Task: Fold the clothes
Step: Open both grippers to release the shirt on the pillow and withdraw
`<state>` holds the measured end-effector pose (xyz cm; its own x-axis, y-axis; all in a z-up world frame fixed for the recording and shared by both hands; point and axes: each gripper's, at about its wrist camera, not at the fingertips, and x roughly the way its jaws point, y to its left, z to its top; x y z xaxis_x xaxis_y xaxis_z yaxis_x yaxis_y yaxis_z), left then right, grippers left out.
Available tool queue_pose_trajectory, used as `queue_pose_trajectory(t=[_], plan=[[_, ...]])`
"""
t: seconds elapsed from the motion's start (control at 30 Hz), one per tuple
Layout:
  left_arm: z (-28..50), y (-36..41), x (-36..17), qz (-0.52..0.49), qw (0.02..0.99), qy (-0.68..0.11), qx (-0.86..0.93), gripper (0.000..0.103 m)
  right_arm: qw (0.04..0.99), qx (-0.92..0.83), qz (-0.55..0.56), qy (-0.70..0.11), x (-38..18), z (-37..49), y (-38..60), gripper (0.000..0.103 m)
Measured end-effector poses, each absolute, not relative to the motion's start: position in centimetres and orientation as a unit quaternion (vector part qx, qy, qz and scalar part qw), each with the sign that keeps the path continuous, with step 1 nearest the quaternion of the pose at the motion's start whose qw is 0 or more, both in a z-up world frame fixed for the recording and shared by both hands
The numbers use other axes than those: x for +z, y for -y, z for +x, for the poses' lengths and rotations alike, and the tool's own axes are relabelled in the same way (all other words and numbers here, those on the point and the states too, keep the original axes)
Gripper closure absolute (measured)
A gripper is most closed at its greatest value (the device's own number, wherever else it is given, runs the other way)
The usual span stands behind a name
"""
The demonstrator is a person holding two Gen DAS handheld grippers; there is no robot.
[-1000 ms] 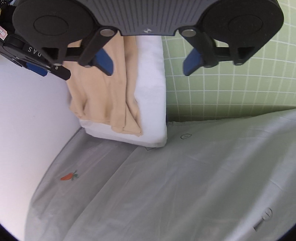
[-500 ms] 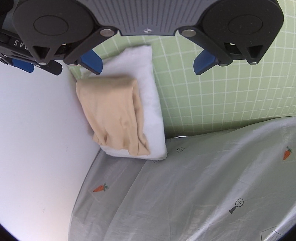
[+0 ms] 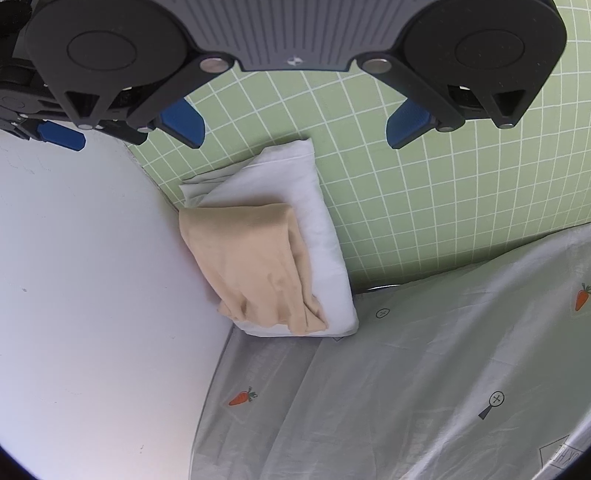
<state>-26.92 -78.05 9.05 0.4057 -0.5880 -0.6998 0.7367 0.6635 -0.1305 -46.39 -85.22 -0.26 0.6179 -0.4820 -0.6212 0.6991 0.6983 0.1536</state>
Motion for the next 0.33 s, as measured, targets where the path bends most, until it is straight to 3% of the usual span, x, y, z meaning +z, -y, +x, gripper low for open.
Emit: queue_pose_trajectory(t=[0.33], plan=[[-26.80, 78.22, 9.21, 0.109, 0.829, -0.367, -0.407, 0.000, 0.875, -0.350, 0.195, -0.273, -0.04, -46.36, 85.49, 0.000]])
